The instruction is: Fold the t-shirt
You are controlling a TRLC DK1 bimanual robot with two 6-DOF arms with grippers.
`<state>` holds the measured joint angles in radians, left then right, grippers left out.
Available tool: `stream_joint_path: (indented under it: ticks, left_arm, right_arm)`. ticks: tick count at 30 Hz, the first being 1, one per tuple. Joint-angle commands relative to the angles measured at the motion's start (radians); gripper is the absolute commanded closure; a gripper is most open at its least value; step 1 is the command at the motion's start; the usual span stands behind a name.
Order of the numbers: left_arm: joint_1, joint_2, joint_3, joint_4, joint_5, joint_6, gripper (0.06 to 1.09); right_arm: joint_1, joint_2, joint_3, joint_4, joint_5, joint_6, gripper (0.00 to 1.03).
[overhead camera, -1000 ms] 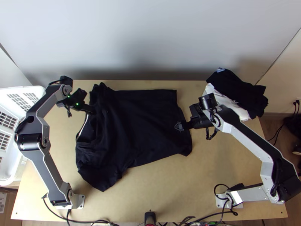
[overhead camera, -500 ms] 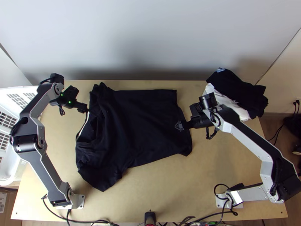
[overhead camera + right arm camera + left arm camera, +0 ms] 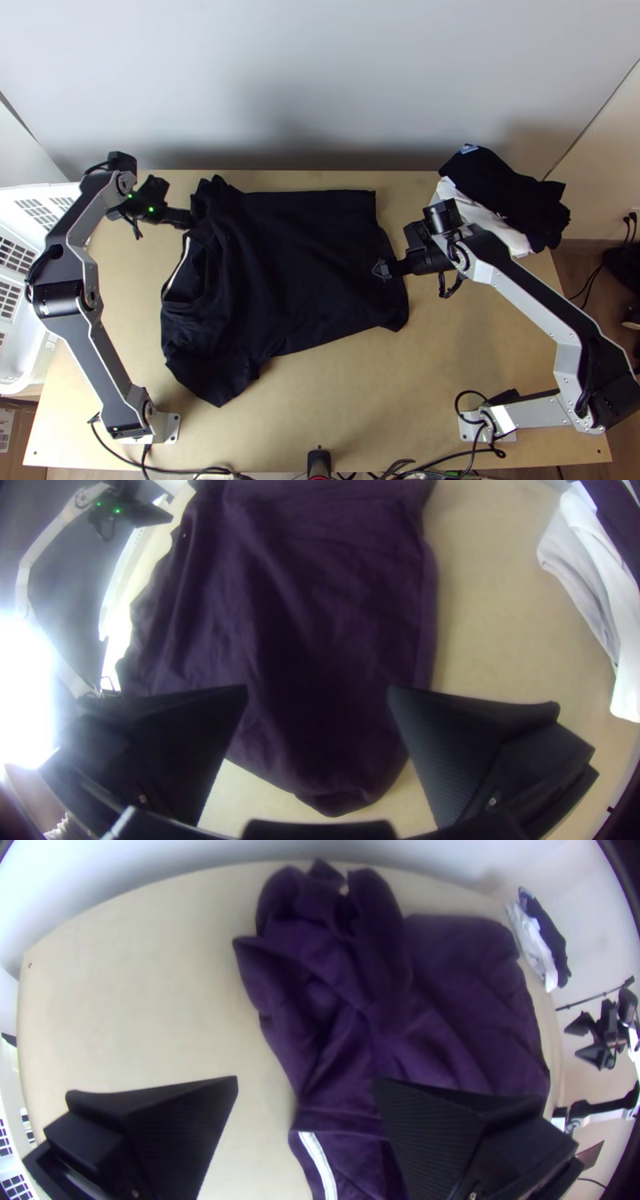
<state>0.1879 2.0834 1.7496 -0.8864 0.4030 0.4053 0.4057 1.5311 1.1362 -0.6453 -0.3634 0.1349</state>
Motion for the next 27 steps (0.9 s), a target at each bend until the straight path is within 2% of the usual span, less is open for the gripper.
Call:
stream_joint_path:
  ticks: [1, 11, 15, 27]
  left_arm:
    - [0.002, 0.056, 0.111, 0.087, 0.069, -0.140, 0.10]
    - [-0.018, 0.219, 0.330, 0.043, 0.057, -0.178, 0.10]
    - [-0.027, 0.310, 0.468, -0.158, 0.013, -0.160, 0.10]
    - [-0.001, 0.303, 0.470, -0.247, -0.020, -0.106, 0.10]
  right_arm:
    - [0.004, 0.000, -0.006, 0.003, 0.000, 0.002, 0.05]
    - [-0.010, -0.012, -0.015, 0.003, 0.001, 0.000, 0.05]
    - [-0.018, -0.012, -0.021, 0.004, 0.001, -0.003, 0.05]
    - [-0.027, -0.009, -0.012, 0.004, 0.001, -0.008, 0.05]
